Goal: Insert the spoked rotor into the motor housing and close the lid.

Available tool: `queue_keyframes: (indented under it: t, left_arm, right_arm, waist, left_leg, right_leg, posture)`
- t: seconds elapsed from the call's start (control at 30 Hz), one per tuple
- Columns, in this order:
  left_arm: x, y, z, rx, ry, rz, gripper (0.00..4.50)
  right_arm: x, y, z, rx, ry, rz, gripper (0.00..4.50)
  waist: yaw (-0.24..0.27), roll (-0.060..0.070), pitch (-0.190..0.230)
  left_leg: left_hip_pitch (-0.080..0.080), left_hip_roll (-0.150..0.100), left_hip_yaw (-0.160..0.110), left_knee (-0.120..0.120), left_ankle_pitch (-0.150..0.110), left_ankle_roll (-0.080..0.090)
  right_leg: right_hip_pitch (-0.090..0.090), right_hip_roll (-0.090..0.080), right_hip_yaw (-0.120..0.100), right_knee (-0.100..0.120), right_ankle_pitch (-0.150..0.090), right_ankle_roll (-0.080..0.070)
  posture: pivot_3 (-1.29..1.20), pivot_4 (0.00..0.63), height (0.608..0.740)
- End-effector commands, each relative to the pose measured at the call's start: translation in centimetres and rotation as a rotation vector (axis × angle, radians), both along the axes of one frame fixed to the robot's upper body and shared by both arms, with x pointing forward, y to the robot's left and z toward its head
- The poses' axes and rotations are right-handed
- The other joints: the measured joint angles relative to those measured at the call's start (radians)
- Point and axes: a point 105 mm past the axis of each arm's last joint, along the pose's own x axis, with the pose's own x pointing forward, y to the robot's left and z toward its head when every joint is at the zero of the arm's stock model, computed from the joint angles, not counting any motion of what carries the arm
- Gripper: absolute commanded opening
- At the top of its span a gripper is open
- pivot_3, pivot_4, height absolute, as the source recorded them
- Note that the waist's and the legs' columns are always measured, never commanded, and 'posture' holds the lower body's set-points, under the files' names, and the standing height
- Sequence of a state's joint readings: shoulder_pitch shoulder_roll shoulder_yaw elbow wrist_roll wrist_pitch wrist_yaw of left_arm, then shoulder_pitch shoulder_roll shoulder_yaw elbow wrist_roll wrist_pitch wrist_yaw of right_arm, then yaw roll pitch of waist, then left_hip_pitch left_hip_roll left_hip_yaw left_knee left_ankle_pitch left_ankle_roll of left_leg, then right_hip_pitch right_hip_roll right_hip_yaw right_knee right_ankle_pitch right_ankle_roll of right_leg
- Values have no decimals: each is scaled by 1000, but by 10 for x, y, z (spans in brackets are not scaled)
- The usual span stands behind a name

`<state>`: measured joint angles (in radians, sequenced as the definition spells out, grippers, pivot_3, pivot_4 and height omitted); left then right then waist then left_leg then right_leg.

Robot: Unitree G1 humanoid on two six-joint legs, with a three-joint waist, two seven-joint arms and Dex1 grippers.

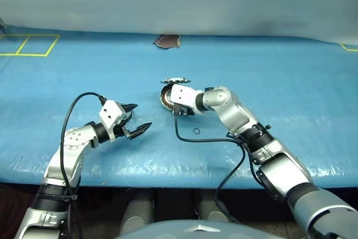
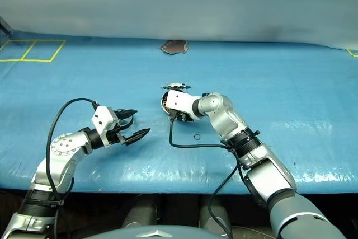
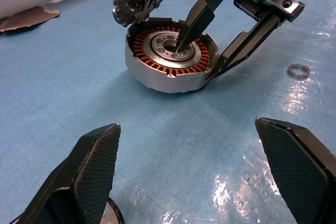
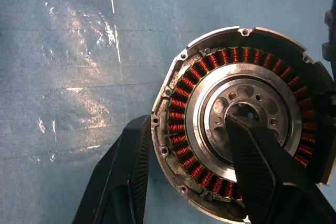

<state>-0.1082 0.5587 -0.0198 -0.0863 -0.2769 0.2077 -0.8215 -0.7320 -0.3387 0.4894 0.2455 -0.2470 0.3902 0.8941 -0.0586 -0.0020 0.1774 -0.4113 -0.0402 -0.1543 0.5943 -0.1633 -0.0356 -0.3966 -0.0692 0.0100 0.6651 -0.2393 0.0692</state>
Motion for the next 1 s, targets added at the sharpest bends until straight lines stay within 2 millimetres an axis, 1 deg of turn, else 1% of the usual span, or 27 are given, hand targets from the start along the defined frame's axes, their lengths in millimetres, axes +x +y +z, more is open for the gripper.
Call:
queue_keyframes:
  t: [0.03, 0.13, 0.23, 0.33, 0.6, 0.73, 0.87, 0.97, 1.0]
  left_arm:
    - [1, 4, 14, 18, -60, -1, 4500]
    - [2, 5, 13, 19, -56, -2, 4500]
    - [2, 4, 13, 17, -52, -6, 4500]
    - [3, 3, 13, 18, -51, -11, 4500]
    - [4, 11, 14, 34, -53, 2, 4500]
    - [4, 11, 13, 35, -53, 3, 4500]
    - [3, 11, 13, 32, -56, 6, 4500]
    - [3, 11, 14, 31, -58, 9, 4500]
    - [4, 11, 14, 31, -59, 9, 4500]
  right_arm:
    - [-15, 0, 9, 19, 11, 27, 1979]
    - [-32, 5, 17, 53, 21, 51, 1979]
    - [-42, 7, 21, 61, 21, 58, 1979]
    - [-54, 14, 23, 81, 27, 81, 1979]
    - [-80, 32, 15, 126, 90, 121, 1979]
    - [-79, 36, 10, 134, 108, 106, 1979]
    - [-71, 29, -6, 98, 139, 53, 1979]
    - [-66, 26, -10, 103, 149, 3, 1979]
    - [-64, 26, -10, 109, 144, -10, 2290]
  waist:
    - [3, 0, 0]
    - [6, 0, 0]
    - [4, 0, 0]
    - [3, 0, 0]
    - [2, 0, 0]
    - [2, 0, 0]
    - [3, 0, 0]
    - [6, 0, 0]
    - [7, 0, 0]
  left_leg:
    - [-1, 0, 0, 0, 0, 0]
    - [-2, 0, 0, 0, 0, 0]
    - [-3, 0, 0, -1, 0, 0]
    - [-2, 0, 0, 0, 0, 0]
    - [-3, 0, 0, 0, 0, 0]
    - [-2, 0, 0, 0, 0, 0]
    - [-2, 0, 0, 0, 0, 0]
    - [-2, 0, 0, 0, 0, 0]
    - [-2, 0, 0, 0, 0, 0]
  right_leg:
    - [-1, 0, 0, 0, 0, 0]
    - [-1, 0, 0, -1, 0, 0]
    - [-2, 0, 0, -2, 0, 0]
    - [-2, 0, 0, -1, 0, 0]
    - [-2, 0, 0, -1, 0, 0]
    - [-2, 0, 0, -1, 0, 0]
    - [-2, 0, 0, -1, 0, 0]
    - [-1, 0, 0, -1, 0, 1]
    - [-1, 0, 0, -1, 0, 0]
  posture:
    - [0, 150, 740]
    - [0, 150, 740]
    - [0, 150, 740]
    - [0, 150, 740]
    - [0, 150, 740]
    - [0, 150, 740]
    - [0, 150, 740]
    - [0, 150, 740]
    - [0, 150, 740]
